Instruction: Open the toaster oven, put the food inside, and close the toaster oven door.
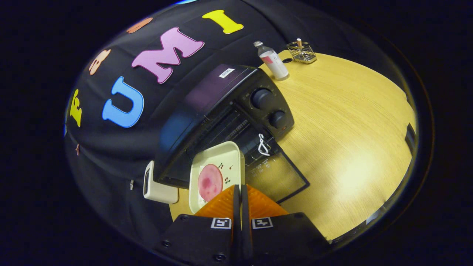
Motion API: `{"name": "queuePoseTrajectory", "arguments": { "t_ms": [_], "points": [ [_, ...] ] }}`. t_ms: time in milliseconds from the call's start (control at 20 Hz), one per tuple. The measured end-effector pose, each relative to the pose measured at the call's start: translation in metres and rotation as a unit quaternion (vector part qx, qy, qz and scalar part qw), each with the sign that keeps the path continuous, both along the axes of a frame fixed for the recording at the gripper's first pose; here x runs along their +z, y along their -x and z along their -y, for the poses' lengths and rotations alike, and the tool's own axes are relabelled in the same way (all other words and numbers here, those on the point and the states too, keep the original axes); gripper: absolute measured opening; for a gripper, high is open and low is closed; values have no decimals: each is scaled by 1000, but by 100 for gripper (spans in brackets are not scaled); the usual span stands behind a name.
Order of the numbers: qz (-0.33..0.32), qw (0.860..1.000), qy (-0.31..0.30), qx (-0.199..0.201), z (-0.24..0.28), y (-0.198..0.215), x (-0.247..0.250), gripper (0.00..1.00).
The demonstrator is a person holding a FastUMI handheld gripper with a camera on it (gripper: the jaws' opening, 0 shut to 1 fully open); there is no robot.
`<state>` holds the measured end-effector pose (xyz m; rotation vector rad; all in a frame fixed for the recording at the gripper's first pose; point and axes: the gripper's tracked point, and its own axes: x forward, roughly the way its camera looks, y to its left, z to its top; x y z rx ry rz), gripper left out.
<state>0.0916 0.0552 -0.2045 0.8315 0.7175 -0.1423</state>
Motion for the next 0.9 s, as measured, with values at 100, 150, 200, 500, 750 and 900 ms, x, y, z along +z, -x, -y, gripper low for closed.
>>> {"name": "queuePoseTrajectory", "arguments": {
  "t_ms": [100,150,200,500,750,900],
  "points": [
    [2,1000,1,-17,-5,-20,-4,5],
    [5,1000,5,-27,-7,-28,-8,6],
    [8,999,5,-36,-9,-36,-10,6],
    [26,993,-15,-117,-5,-71,-21,6],
    [33,989,-23,-142,-7,-91,-24,6],
    [41,990,-49,-124,-28,-99,-22,13]
  ]
}}
